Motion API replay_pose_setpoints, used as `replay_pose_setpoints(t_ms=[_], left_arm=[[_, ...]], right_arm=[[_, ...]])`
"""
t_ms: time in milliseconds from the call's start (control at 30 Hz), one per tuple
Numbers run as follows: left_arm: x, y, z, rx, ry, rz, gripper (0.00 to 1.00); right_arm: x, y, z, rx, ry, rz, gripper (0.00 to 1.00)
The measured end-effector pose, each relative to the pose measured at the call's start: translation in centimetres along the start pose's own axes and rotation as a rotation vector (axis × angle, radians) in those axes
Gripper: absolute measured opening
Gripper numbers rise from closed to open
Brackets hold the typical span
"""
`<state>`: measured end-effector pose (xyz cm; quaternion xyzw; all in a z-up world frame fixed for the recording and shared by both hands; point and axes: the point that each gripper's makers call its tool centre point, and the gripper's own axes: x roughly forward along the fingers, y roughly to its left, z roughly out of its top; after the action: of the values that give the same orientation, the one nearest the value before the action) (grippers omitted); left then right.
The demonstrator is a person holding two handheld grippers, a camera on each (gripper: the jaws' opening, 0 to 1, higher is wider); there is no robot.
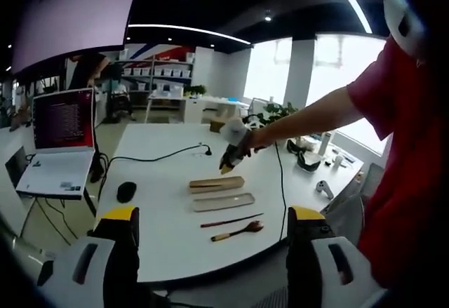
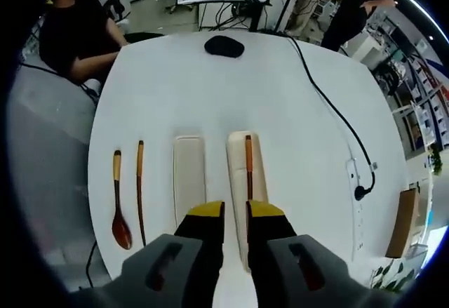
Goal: Arrange the utensils inside the cutlery case until each visible utensil rests in its matching compartment.
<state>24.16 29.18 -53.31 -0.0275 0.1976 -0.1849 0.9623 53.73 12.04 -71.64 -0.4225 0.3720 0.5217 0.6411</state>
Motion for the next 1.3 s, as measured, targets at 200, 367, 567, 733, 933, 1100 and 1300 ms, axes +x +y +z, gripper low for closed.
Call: replay_pose_setpoints(t_ms=[200,367,567,733,933,1100,1300], left_arm=[[-0.1,0.1,0.3,0.016,-0.007,-0.008,0.9],[-0.1,0.5,0.2,0.006,-0.009,-0.006,0.94],[0.1,0.4,0.0,0.028,0.0,-0.013,0.94],[0.2,0.4,-0.4,0.023,0.009,-0.017,0.93],[0.3,0.4,-0.7,0.01,0.007,-0.02,0.93],[0.1,0.2,-0.3,0.061,-0.024,-0.015,0.9],[0.0,0.0,-0.4,0.058,-0.018,-0.02,0.92]], right_arm=[[-1.1,0.1,0.7,-0.007,-0.012,-0.01,0.09],[-1.7,0.9,1.2,-0.013,-0.027,-0.012,0.1],[-1.6,2.4,1.1,-0.036,-0.03,-0.006,0.08],[-1.5,3.7,0.7,-0.03,-0.026,0.008,0.09],[-1.1,4.7,0.3,-0.014,-0.024,0.019,0.09],[-0.6,5.4,0.1,-0.014,-0.023,0.028,0.09],[-0.1,6.2,0.3,-0.008,-0.026,0.041,0.1]])
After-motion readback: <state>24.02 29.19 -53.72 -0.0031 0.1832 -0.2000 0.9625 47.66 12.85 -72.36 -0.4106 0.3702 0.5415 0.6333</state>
